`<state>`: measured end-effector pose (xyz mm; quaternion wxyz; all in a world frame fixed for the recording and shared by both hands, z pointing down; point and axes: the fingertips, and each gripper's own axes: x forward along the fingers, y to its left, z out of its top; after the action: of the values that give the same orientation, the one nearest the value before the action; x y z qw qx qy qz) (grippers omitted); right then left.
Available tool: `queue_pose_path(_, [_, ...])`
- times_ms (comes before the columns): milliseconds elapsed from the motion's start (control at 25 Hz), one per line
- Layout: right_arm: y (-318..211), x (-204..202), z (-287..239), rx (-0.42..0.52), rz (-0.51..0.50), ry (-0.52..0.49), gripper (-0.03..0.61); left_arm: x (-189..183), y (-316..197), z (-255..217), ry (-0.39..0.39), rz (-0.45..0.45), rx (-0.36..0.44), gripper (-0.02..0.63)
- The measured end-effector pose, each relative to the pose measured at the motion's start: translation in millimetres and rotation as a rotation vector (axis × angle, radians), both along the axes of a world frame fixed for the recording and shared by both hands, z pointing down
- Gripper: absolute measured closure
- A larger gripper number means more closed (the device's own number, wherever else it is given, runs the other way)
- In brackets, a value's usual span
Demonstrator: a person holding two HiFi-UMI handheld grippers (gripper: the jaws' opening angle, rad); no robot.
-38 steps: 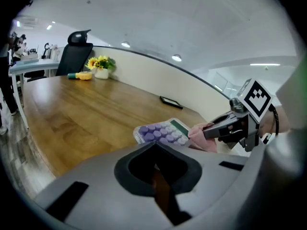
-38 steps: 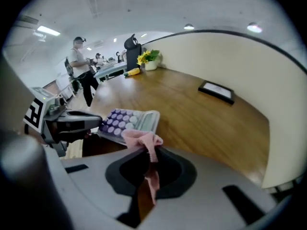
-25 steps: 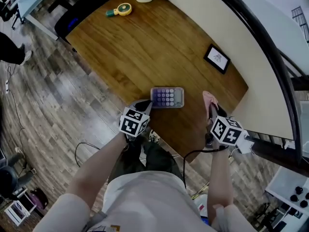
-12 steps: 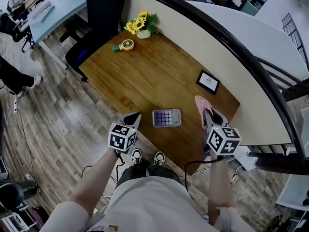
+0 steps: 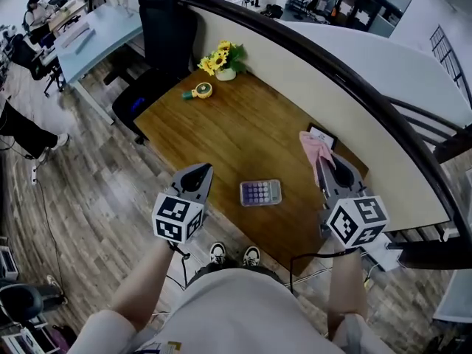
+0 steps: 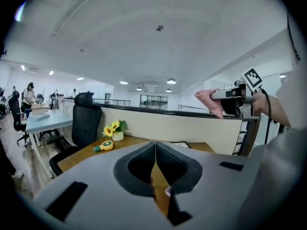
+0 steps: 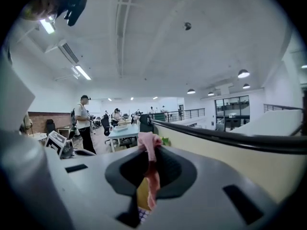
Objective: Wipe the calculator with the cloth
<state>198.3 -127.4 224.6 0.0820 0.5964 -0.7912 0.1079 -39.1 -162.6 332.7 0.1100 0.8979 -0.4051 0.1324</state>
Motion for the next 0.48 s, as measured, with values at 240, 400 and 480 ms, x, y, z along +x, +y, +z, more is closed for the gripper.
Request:
queue_pose_path(240, [8, -12, -65, 0.138, -0.043, -0.039, 0.546, -7, -3, -71, -0.035, -0.025, 0.174, 0.611])
queue_pose_path(400, [25, -16, -105, 0.221, -0.057, -0.053, 0.546, -12, 5, -120, -0.001, -0.019, 0.250, 0.611])
queue_pose_path(480, [34, -17, -122, 0.257, -0.062, -0.057, 0.546, -15, 10, -144, 0.019, -0.018, 0.282, 0.611])
